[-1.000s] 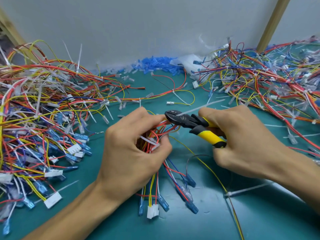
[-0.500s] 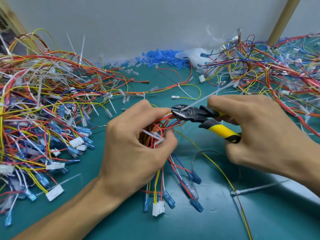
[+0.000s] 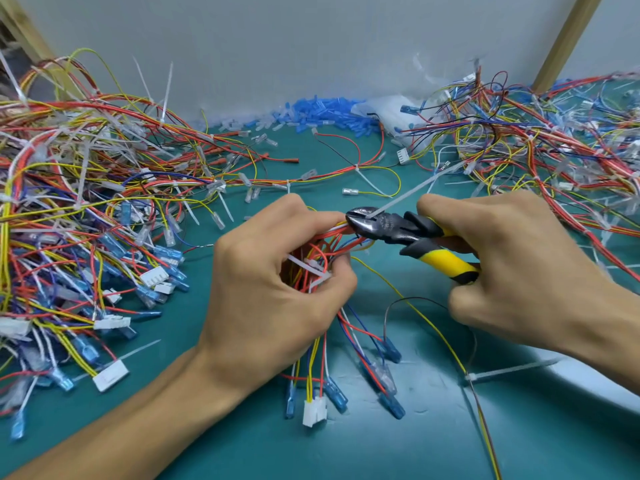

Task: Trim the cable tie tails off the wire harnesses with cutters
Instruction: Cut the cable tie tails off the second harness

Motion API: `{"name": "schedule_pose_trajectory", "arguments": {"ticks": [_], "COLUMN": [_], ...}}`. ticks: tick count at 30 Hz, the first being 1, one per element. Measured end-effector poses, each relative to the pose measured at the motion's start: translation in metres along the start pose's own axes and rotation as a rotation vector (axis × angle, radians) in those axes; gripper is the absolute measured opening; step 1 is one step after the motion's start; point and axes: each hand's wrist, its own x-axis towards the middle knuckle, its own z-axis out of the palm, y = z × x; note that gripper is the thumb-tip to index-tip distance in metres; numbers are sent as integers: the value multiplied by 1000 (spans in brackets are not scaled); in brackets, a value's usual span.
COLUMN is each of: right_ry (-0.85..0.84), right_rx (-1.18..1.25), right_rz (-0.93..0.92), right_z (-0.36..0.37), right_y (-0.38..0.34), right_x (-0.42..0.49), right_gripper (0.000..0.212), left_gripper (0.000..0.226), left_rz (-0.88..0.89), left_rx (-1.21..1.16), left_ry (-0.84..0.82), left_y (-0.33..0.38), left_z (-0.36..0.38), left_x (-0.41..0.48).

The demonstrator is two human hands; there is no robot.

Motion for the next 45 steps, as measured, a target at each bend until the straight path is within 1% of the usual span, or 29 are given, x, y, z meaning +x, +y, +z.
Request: {"name": "schedule_pose_trajectory", "arguments": {"ticks": [6,10,12,15,17,19,22,24,26,29,31,33,34,36,39,41,43,45], "right_ry": [0,-12,-2,-5,-7,-4,13,25,20,-51,-134,-226,-260,-274,-209,-112,-1,79], "right_rx": [31,41,89,251,315,343,429,514,520,543,698,887,951,1009,983,909,756,495], "right_rz": [30,70,124,249,305,330,339,335,320,309,303,307,313,346,418,397,321,214], "right_z": [2,8,10,8,6,4,0,-4,-6,-4,-4,-4,-4,-6,-5,-2,2,6], "right_y": [1,3,3,4,5,5,2,1,1,3,0,-3,-4,-5,-1,0,0,-2], "right_x": [0,2,2,2,3,5,4,3,3,4,5,5,5,6,6,6,4,1], "right_gripper": [33,33,30,22,25,32,28,26,26,26,22,19,18,12,10,8,10,16], "left_gripper": [23,23,22,20,20,15,11,14,20,19,18,16,16,14,15,18,29,37], "left_rz": [-3,-53,-108,-205,-267,-332,-464,-568,-659,-740,-769,-764,-754,-746,-742,-743,-751,-758], "left_rx": [-25,-43,-70,-133,-201,-287,-463,-582,-692,-819,-909,-913,-911,-950,-1024,-1073,-1121,-1126], "left_ry": [9,-18,-19,-18,-24,-28,-8,2,16,-12,-32,-44,-37,-11,-2,-16,-39,-91], "left_y": [0,-1,-1,-4,-7,-10,-16,-20,-23,-25,-23,-21,-21,-20,-20,-21,-20,-17], "left_z": [1,2,1,-1,-1,0,0,0,0,0,-2,-5,-7,-8,-10,-11,-12,-11], "left_x": [0,2,4,8,10,11,14,14,15,16,17,18,19,21,21,19,17,16]}}
